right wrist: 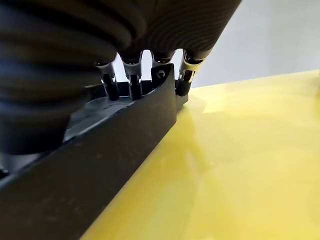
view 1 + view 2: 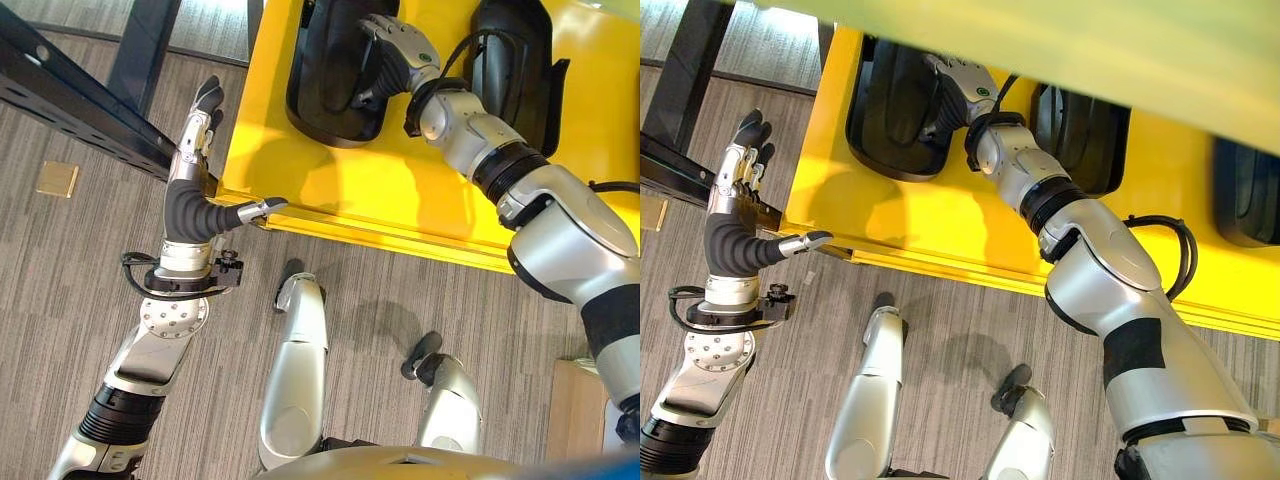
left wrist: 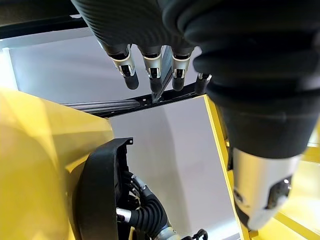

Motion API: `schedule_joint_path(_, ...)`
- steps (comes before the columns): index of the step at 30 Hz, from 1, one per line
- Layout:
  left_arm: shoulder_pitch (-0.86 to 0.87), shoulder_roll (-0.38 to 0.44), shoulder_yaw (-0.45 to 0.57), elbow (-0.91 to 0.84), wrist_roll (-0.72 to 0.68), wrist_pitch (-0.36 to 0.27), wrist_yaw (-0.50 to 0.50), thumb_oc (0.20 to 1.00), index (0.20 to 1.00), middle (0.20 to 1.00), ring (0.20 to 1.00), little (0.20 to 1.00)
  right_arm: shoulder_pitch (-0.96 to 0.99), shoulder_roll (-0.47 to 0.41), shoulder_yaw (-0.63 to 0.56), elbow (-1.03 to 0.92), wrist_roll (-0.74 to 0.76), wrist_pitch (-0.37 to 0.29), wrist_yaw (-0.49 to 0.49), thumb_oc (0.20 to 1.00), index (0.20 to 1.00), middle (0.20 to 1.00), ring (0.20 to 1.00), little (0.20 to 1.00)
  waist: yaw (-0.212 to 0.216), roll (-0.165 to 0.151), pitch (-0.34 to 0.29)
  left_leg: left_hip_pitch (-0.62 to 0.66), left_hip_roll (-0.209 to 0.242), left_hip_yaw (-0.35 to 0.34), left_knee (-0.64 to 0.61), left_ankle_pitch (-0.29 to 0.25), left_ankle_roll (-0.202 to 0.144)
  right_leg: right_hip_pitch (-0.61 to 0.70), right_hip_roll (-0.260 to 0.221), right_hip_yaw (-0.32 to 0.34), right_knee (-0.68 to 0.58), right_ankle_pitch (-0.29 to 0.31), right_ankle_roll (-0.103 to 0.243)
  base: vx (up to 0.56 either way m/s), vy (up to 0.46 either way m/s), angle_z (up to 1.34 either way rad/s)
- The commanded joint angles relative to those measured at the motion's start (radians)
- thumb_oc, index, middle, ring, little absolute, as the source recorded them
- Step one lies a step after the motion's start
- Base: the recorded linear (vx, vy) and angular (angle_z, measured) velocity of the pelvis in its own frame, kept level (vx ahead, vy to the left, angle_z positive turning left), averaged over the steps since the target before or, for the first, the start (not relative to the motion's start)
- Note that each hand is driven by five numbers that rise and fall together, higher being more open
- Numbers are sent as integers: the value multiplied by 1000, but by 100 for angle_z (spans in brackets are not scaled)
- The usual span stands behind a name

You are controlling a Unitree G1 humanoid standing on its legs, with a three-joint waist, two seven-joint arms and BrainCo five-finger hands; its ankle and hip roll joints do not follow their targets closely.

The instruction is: Move parts from the plastic box to the shelf.

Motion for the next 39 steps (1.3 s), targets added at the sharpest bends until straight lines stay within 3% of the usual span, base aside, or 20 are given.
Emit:
schedule_joint_path(1, -4, 70, 171, -1, -56, 0, 102, 1000, 1000, 1000, 1000, 1000, -77, 5, -21, 17, -56, -5, 0, 1000, 1000, 1000, 1000, 1000, 101, -39, 60, -35, -62, 51, -14, 4, 96, -54, -6, 62, 143, -27, -24, 0, 0, 0)
schedule_joint_path(29, -5, 84, 169, 7, -57, 0, 119, 1000, 1000, 1000, 1000, 1000, -98, 43, -52, 51, -21, 3, -37, 1000, 1000, 1000, 1000, 1000, 98, -48, 67, -27, -58, 47, -22, 8, 95, -35, 3, 55, 124, -16, -23, -1, -1, 1)
schedule_joint_path(39, -5, 100, 174, 9, -55, 2, 118, 1000, 1000, 1000, 1000, 1000, -121, -4, -51, 5, 1, -1, -51, 1000, 1000, 1000, 1000, 1000, 77, -50, 51, -4, -48, 49, -33, 10, 92, -20, 7, 57, 113, -15, -19, 0, 0, 0)
